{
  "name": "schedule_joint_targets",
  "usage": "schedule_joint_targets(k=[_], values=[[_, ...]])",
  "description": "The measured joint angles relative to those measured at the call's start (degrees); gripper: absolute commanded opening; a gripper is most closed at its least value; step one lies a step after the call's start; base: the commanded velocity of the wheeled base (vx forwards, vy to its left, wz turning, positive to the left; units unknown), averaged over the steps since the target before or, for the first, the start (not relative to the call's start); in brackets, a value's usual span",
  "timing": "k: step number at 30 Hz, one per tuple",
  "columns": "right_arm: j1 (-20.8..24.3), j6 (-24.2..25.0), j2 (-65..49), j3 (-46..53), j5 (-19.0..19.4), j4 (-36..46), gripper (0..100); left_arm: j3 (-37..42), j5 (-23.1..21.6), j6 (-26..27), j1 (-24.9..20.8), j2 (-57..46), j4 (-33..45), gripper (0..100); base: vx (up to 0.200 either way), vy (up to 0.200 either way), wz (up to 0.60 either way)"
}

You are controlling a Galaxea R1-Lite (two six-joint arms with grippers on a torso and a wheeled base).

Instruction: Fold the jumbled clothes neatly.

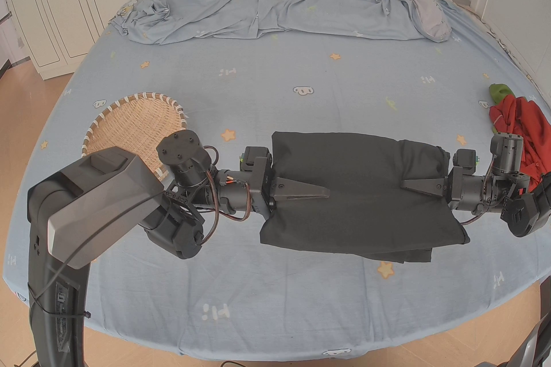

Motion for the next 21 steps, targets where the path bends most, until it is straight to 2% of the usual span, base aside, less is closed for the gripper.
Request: schedule_joint_targets(k=[21], values=[[2.0, 0.7, 0.4, -1.0, -0.2, 0.0, 0, 1.4, -0.1, 0.0, 1.9, -2.2, 0.0, 0, 0.000, 0.200, 0.00]])
